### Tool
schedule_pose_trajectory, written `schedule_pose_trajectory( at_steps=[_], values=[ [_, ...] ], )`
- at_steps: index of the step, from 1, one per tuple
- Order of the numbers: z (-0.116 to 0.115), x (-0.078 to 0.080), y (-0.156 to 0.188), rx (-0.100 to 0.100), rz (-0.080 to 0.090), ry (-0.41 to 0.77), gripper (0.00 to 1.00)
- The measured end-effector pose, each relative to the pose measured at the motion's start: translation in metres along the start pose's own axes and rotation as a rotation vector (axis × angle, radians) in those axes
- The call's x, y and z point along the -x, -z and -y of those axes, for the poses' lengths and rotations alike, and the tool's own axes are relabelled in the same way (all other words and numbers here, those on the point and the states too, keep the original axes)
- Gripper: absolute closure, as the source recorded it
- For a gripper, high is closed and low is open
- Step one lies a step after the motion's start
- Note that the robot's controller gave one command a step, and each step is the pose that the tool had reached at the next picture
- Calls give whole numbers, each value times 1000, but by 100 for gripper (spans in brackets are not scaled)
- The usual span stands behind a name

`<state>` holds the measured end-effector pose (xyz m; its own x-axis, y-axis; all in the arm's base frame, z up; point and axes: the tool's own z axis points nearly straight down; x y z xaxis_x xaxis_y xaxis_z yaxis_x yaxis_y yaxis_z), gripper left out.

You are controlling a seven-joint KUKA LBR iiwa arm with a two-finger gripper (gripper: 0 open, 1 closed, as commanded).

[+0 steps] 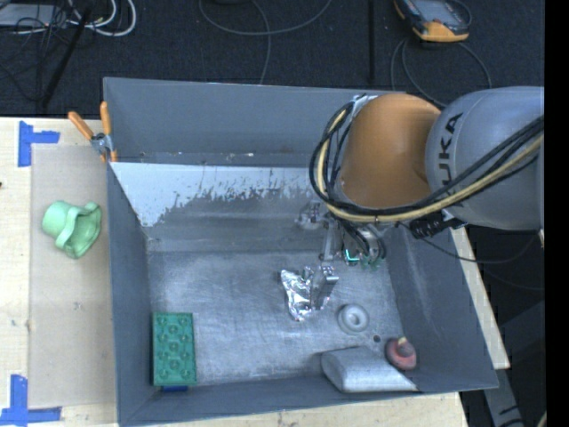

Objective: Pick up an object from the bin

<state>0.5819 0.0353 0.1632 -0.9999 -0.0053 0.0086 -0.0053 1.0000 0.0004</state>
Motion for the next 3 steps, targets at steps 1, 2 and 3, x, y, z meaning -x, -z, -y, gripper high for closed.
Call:
schedule_pose_trajectory(
  at_steps=[1, 2, 3],
  values=[
    [20, 10, -92, 0, 7, -40, 0],
    [19, 13, -85, 1, 14, -41, 100],
    [-2, 10, 61, -1, 17, 151, 100]
  ],
)
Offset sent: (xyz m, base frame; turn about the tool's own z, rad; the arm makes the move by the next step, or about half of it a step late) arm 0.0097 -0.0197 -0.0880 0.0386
